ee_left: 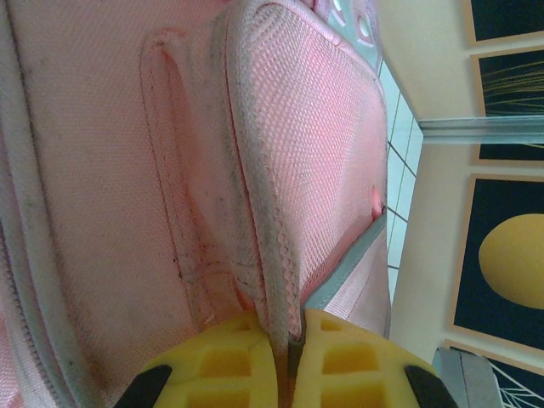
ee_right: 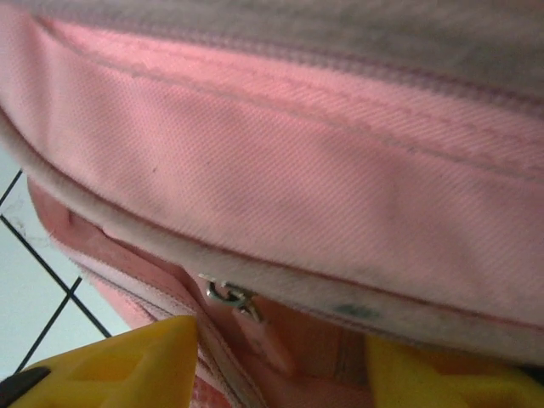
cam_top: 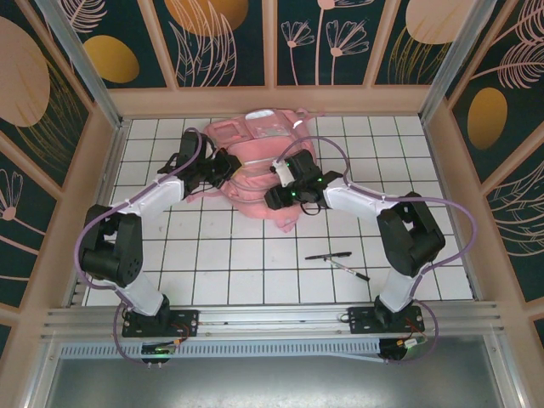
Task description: Pack the student bag
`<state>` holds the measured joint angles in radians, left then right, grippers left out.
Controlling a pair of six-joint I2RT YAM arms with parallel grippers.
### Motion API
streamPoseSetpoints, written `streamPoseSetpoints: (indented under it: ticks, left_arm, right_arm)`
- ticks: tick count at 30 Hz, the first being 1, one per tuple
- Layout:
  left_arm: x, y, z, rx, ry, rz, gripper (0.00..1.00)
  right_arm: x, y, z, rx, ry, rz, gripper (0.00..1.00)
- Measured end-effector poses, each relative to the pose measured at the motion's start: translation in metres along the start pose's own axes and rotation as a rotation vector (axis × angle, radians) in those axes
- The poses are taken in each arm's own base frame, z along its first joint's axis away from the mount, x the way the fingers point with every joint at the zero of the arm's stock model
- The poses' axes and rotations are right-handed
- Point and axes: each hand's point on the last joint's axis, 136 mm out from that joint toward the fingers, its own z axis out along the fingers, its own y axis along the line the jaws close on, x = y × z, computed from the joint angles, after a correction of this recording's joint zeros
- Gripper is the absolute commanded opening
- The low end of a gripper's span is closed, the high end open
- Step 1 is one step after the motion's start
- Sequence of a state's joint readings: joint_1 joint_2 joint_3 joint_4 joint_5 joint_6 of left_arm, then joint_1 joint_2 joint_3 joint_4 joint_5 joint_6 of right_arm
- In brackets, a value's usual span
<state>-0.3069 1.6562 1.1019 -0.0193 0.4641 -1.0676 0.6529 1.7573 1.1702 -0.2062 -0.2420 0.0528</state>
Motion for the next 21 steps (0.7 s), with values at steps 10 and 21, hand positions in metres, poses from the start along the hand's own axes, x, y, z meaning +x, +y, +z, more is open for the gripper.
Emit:
streamPoseSetpoints:
  ticks: [10, 21]
  left_arm:
    - [0.001, 0.000, -0.006, -0.005, -0.010, 0.005, 0.00]
    - [0.009, 0.014, -0.032, -0.066, -0.009, 0.056, 0.00]
  right_arm:
    - [-0.006, -0.004, 0.003, 0.032, -0.036, 0.033, 0.00]
    - [-0.004, -0.024, -0.027, 0.115, -0.104, 0.038, 0.00]
